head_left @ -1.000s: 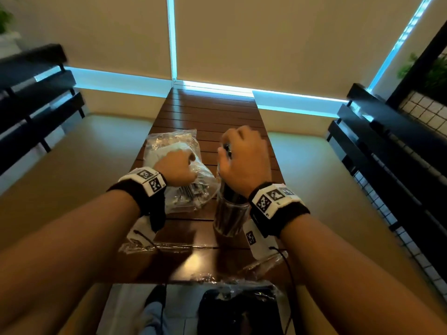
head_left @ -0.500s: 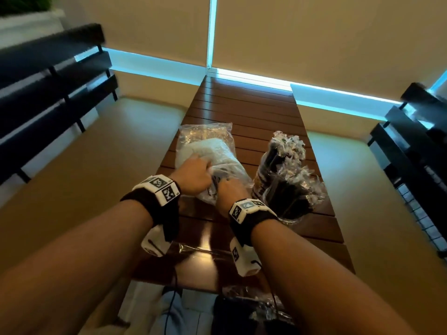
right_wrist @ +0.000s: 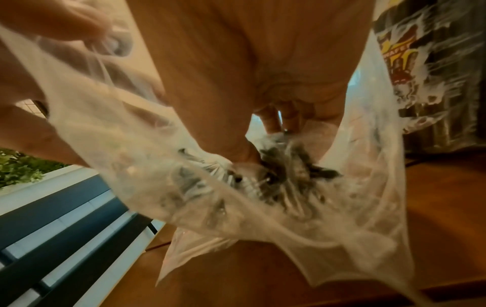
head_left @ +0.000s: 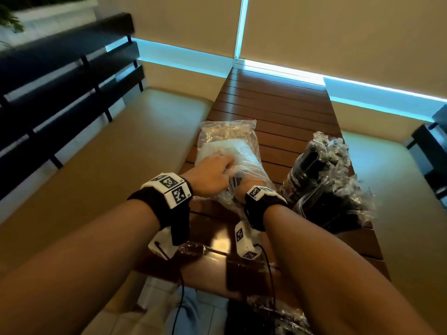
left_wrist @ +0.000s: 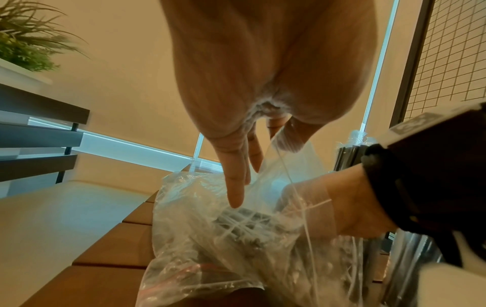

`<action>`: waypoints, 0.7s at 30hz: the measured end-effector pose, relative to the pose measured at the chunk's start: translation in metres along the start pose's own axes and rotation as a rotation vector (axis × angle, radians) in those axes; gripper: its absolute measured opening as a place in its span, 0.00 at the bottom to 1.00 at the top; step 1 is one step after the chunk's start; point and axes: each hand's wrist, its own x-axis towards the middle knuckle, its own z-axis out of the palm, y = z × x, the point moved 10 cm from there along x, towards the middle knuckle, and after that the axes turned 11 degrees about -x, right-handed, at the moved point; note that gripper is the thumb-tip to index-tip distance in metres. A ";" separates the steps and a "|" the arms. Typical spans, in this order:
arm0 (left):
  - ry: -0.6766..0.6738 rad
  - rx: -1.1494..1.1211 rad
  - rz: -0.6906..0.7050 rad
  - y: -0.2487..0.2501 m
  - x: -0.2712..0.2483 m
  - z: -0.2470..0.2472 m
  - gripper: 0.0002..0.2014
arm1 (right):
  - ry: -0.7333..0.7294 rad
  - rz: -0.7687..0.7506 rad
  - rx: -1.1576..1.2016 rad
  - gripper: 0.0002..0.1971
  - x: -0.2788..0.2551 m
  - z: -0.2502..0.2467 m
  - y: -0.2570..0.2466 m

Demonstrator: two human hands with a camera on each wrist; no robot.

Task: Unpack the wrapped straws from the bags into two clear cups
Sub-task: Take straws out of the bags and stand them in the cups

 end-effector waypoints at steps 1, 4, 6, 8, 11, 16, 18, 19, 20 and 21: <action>0.000 -0.002 0.003 0.000 -0.001 0.000 0.04 | 0.009 -0.002 0.005 0.27 0.000 0.000 -0.001; 0.005 -0.035 0.017 -0.001 -0.001 0.002 0.06 | -0.029 0.041 0.077 0.25 0.001 0.005 0.002; -0.002 -0.045 0.021 -0.001 0.000 0.005 0.06 | -0.065 0.063 0.120 0.24 0.000 0.007 0.004; -0.016 -0.059 0.019 0.000 0.000 0.008 0.06 | -0.066 0.090 0.140 0.22 -0.001 0.007 0.007; -0.040 -0.089 -0.006 -0.001 0.001 0.012 0.05 | -0.061 0.088 0.120 0.21 -0.002 0.008 0.011; -0.033 -0.083 -0.023 -0.005 0.003 0.010 0.06 | -0.057 0.110 0.232 0.14 0.001 -0.001 0.009; -0.014 -0.084 -0.039 -0.006 0.004 0.008 0.09 | -0.047 0.071 0.240 0.17 0.004 -0.006 0.001; -0.001 -0.081 -0.050 -0.007 0.004 0.007 0.09 | -0.039 0.059 0.227 0.17 0.004 -0.009 -0.001; 0.015 -0.076 -0.060 -0.008 0.005 0.006 0.08 | -0.045 0.065 0.226 0.17 0.002 -0.013 -0.001; 0.034 -0.070 -0.069 -0.008 0.006 0.004 0.07 | -0.038 0.066 0.224 0.15 0.001 -0.017 0.000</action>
